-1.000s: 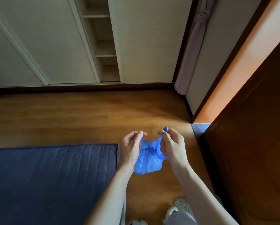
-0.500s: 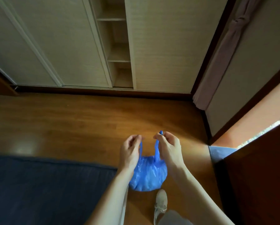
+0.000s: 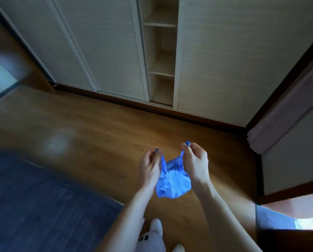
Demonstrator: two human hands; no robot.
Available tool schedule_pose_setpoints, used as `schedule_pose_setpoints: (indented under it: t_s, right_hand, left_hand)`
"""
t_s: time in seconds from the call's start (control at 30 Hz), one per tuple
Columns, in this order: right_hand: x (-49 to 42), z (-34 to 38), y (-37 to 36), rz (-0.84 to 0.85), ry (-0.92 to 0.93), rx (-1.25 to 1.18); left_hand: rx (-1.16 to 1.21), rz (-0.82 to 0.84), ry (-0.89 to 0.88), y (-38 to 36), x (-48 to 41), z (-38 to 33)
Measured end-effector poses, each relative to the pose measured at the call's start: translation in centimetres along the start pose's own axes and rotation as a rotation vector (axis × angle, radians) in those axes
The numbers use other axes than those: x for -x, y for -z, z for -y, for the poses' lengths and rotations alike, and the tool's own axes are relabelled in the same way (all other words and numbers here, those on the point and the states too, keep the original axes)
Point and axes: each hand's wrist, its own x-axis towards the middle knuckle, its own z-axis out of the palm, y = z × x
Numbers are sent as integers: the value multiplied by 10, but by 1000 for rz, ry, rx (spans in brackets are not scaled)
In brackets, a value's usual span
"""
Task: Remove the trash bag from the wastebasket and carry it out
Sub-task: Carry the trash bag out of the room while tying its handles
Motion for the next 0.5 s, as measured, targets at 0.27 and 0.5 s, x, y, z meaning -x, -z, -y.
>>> schedule_pose_setpoints:
  t_s: [0.27, 0.5]
  right_hand:
    - [-78, -2, -48, 46, -58, 39]
    - [-168, 17, -132, 185, -33, 127]
  left_hand:
    - [67, -97, 8, -8, -86, -4]
    - [140, -185, 140, 16, -204, -22]
